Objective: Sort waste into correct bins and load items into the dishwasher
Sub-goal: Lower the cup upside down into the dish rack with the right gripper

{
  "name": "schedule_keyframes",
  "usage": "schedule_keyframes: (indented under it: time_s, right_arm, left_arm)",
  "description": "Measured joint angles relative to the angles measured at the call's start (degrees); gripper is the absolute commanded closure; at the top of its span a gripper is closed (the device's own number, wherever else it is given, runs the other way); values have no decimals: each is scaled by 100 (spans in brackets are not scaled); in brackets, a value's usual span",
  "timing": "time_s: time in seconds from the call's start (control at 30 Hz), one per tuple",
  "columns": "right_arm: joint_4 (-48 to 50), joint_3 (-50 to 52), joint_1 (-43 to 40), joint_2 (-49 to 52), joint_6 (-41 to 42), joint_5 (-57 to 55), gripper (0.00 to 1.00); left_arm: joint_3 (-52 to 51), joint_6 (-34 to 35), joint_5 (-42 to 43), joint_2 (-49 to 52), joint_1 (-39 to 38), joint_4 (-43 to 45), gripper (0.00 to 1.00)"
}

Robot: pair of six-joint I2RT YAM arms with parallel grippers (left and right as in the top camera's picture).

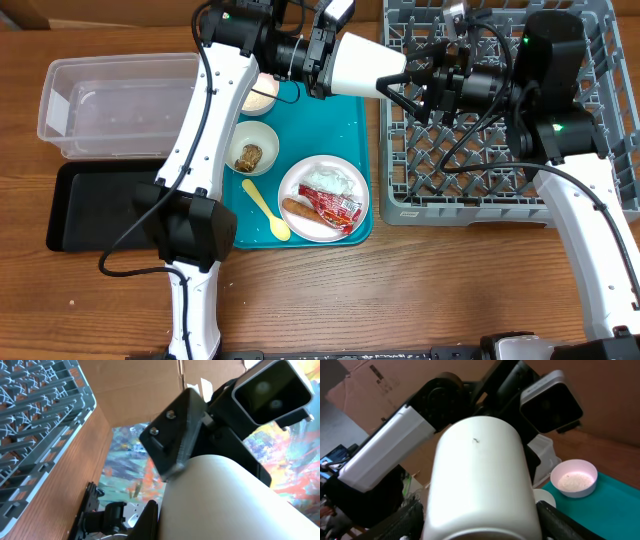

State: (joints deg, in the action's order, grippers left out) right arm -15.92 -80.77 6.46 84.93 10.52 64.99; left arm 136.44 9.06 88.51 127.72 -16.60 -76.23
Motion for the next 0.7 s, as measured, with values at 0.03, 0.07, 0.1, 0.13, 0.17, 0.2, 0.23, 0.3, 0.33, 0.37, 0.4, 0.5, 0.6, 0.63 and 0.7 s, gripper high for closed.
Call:
schedule_keyframes:
  time_s: [0.03,0.07,0.1,0.13,0.17,0.2,0.23,0.3,0.33,0.37,0.4,0.5,0.6,0.63,0.7]
  right_arm:
    - [39,0,0,0,0,33,30]
    - [70,0,-7,2,-7,83,32]
    - [83,0,-11,2,-7,107,34]
    - [90,0,-15,2,-4,125,37]
    - [92,0,-31,4,4,140,38]
    - [85,0,-42,4,17,162,39]
    - [83,0,-48,11,26,184,40]
    - [87,0,-52,13,39,210,41]
    - [87,0,-52,13,35,214,43]
    - [87,0,-52,13,39,214,44]
    - [85,0,-52,13,39,214,45]
    - [90,0,-52,20,39,234,47]
    - [85,0,-46,22,35,321,47]
    - [90,0,-46,22,35,372,47]
    - [90,0,-46,22,37,415,48]
  left_arm:
    - [0,-2,28,0,-11,-2,96]
    - [0,0,46,0,-22,0,96]
    - [0,-2,63,0,-31,-2,96]
    - [0,-2,90,0,-44,-2,96]
    - [0,-2,94,0,-48,-2,96]
    - [0,-2,90,0,-57,0,96]
    - [0,-4,87,0,-57,0,96]
    - [0,-4,87,0,-59,-2,96]
    - [0,-4,87,0,-59,-2,96]
    - [0,-4,90,0,-57,-2,96]
    - [0,-4,90,0,-59,-2,96]
    - [0,-13,90,0,-57,-2,80]
    - [0,-17,105,0,-70,-2,62]
    - [0,-17,105,0,-70,-2,58]
    - [0,7,107,0,-81,-4,54]
